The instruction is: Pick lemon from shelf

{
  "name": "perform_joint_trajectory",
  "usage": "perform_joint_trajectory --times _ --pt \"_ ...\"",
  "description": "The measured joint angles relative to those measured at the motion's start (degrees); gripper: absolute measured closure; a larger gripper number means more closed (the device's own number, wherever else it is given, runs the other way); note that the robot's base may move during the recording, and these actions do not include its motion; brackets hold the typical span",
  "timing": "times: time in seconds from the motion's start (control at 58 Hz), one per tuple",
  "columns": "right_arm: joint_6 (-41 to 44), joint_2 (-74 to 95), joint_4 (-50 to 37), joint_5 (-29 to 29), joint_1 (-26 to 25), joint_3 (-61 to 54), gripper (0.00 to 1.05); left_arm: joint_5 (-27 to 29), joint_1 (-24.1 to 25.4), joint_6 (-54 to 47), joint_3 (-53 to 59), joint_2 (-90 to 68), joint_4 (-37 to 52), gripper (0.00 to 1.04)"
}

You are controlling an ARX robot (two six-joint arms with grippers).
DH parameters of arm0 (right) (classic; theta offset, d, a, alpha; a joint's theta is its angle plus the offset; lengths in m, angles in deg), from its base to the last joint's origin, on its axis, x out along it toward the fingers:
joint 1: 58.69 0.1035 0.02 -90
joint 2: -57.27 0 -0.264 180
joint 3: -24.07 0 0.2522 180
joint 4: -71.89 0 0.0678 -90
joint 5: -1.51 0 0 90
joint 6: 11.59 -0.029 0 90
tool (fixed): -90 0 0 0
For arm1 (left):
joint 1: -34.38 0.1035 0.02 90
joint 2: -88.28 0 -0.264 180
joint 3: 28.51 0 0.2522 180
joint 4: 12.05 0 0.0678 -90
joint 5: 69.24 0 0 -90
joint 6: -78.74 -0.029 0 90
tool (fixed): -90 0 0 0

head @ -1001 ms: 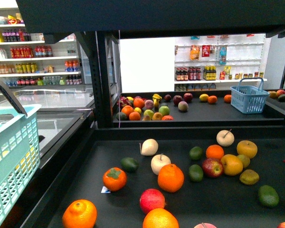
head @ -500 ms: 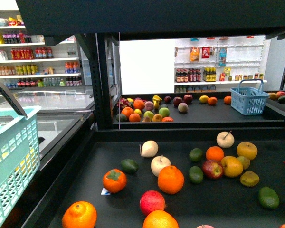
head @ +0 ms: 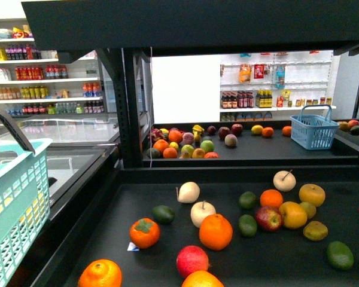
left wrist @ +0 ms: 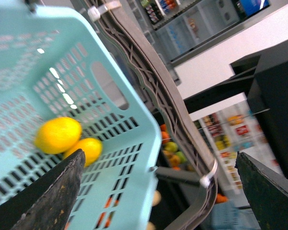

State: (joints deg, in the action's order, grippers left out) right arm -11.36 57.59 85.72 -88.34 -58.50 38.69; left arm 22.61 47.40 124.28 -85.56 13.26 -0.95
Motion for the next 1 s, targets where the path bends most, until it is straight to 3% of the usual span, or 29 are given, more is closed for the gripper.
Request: perform_joint_trajectory --times 0.104,0.242,0.328,0.431,0.656,0.707,0.794,1.001 --pt "0.0 0.0 0.0 0.0 0.0 0.0 0.07 5.77 -5.79 -13.68 6.4 12.7 -3.45 0.08" --pt "0.0 0.0 0.0 0.0 0.0 0.0 0.07 15.74 -15.04 -24.5 14.53 27.21 -6.36 0.08" --pt "0.0 0.0 0.0 0.0 0.0 0.0 0.07 9.7 -19.8 -33.55 18.86 35.39 -10.75 0.22" --pt "0.0 0.0 0.0 0.02 0.0 0.0 0.07 13.09 -27.85 -41.62 27.08 46.58 -13.18 0.44" --pt "0.0 0.0 0.0 0.0 0.0 0.0 0.07 6.54 -21.92 -44.5 35.15 55.71 -13.64 1.02" --pt "0.0 0.0 0.0 0.0 0.0 0.0 0.07 5.42 -20.74 -44.81 36.22 56.94 -13.86 1.02" --pt "0.0 0.0 0.0 -0.07 0.0 0.0 0.07 -1.16 -15.19 -44.92 37.4 58.97 -14.71 1.02" --pt "0.0 0.0 0.0 -0.02 0.0 0.0 0.07 -1.84 -13.31 -44.92 39.41 62.12 -15.72 1.02"
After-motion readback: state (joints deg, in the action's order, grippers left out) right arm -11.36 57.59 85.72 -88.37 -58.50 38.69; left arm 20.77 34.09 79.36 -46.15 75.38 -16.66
